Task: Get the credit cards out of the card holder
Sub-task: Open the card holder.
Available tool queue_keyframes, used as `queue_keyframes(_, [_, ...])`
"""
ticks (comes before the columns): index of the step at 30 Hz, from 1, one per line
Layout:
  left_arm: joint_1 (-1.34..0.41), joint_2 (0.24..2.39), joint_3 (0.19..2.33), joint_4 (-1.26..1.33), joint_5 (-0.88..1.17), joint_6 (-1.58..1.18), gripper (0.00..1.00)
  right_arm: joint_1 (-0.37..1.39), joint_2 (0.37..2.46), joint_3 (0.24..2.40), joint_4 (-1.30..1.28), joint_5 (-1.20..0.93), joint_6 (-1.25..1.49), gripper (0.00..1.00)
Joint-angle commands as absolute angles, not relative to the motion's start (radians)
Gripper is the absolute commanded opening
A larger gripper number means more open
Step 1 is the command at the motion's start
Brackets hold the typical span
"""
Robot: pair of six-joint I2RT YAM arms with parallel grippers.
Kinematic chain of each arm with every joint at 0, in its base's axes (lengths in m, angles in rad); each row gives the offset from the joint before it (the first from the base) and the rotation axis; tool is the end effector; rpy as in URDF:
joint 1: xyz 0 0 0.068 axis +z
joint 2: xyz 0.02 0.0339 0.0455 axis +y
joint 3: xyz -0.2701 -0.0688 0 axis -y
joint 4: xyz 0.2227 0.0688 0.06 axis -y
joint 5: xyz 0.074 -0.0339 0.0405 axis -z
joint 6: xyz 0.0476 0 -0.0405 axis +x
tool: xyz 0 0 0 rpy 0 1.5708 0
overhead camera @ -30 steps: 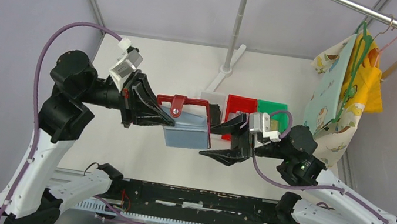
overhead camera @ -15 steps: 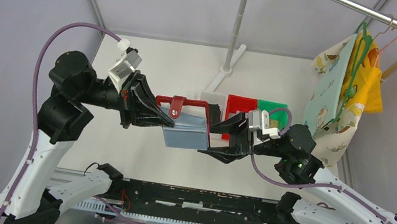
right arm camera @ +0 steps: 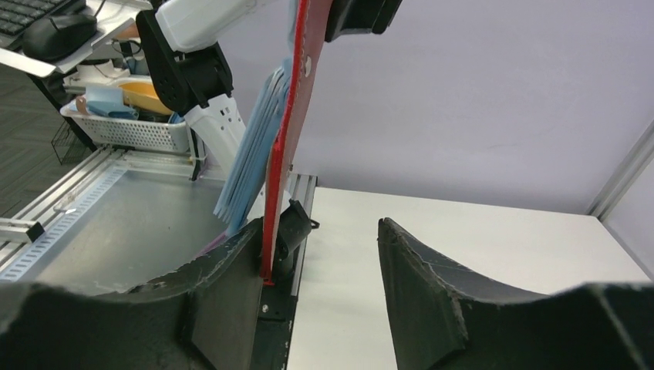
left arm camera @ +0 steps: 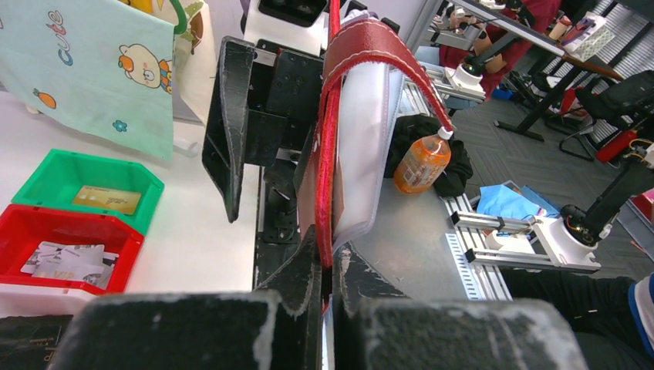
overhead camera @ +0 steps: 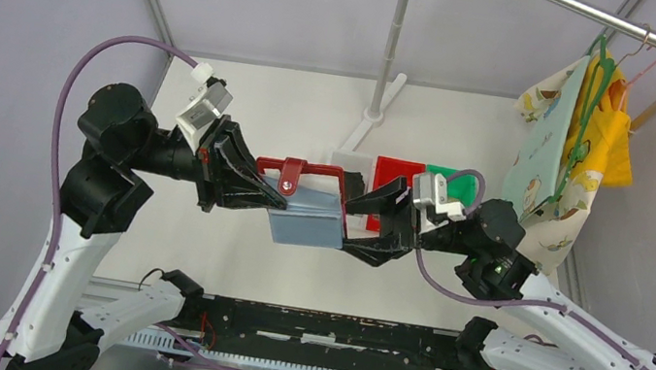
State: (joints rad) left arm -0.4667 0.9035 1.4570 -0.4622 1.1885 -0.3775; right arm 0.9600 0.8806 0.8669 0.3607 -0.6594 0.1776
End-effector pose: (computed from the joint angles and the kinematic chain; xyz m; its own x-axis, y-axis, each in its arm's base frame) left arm 0.0713 -0.0854 0.5021 -0.2903 -0.0077 -0.9569 0.9531 -0.0919 -0.2884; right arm 0.0773 0.1613 0.4167 0.0192 0.2709 -0.9624 -0.9970 -0.0676 -0.0389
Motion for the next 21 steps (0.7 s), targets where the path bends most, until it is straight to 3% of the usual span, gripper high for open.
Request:
queue_keyframes(1, [-0.466,0.908,1.506,-0.428,1.209,-0.402,0.02,0.956,0.877,0.940,0.253,-0.702,0.105,0.62])
queue_keyframes(9, [-0.466,0.911,1.509,-0.440,1.210,-0.388,0.02,0.956,0.831,0.907,0.294,-0.749,0.116,0.66])
queue_keyframes(21, [-0.467,0.909,1.513,-0.448,1.209,-0.388,0.02,0.956,0.862,0.916,0.400,-0.716,0.181,0.48])
